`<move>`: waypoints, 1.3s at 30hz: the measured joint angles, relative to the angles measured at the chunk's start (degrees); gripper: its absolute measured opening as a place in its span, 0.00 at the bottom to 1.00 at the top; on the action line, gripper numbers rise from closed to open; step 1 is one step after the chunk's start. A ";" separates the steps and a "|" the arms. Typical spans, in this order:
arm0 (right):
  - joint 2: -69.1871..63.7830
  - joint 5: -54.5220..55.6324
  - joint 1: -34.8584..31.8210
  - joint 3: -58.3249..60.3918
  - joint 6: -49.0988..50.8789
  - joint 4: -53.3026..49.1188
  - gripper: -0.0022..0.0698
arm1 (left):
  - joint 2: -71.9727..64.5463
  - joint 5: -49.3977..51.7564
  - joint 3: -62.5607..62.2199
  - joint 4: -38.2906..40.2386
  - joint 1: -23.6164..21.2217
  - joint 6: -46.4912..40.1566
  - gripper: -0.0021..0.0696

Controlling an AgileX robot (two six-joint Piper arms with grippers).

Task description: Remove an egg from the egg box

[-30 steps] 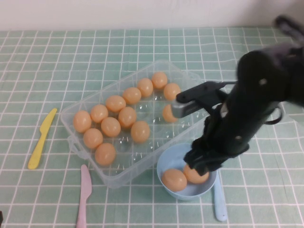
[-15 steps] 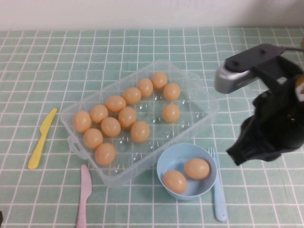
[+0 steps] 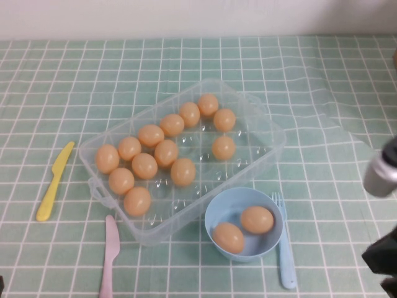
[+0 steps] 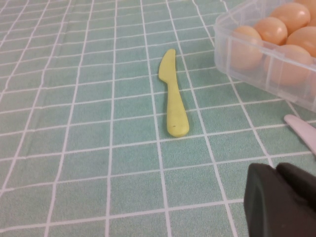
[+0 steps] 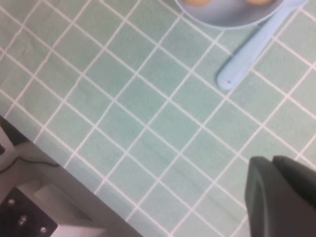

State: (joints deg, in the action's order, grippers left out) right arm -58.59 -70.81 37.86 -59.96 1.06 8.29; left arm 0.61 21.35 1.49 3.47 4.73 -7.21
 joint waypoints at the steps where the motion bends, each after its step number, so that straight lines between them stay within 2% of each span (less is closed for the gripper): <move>1: 1.21 0.96 0.00 1.64 -0.24 0.00 0.01 | 0.00 0.00 0.00 0.00 0.00 0.00 0.03; 5: 5.94 10.49 0.00 9.77 -0.70 -0.23 0.01 | 0.00 0.00 0.00 0.00 0.00 0.00 0.03; 7: 9.40 19.07 -1.61 16.04 -1.06 -0.08 0.01 | 0.00 0.00 0.00 0.00 0.00 0.00 0.03; 13: 24.92 46.70 -15.02 37.55 -3.03 3.71 0.01 | 0.00 0.00 0.00 0.00 0.00 0.00 0.03; 18: 39.50 60.77 -26.81 53.44 -3.78 4.54 0.01 | 0.00 0.00 0.00 0.00 0.00 0.00 0.03; 24: 50.76 64.29 -32.10 61.30 -8.08 4.54 0.01 | 0.00 0.00 0.00 0.00 0.00 0.00 0.03; 30: 58.44 58.53 -32.39 61.41 -9.74 4.54 0.01 | 0.00 0.00 0.00 0.00 0.00 0.00 0.03; 39: 59.07 50.09 -32.39 61.41 -9.88 4.43 0.01 | 0.00 0.00 0.00 0.00 0.00 0.00 0.03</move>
State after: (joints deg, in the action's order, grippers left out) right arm 0.48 -20.72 5.46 1.46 -8.82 12.72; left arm 0.61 21.35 1.49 3.47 4.73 -7.21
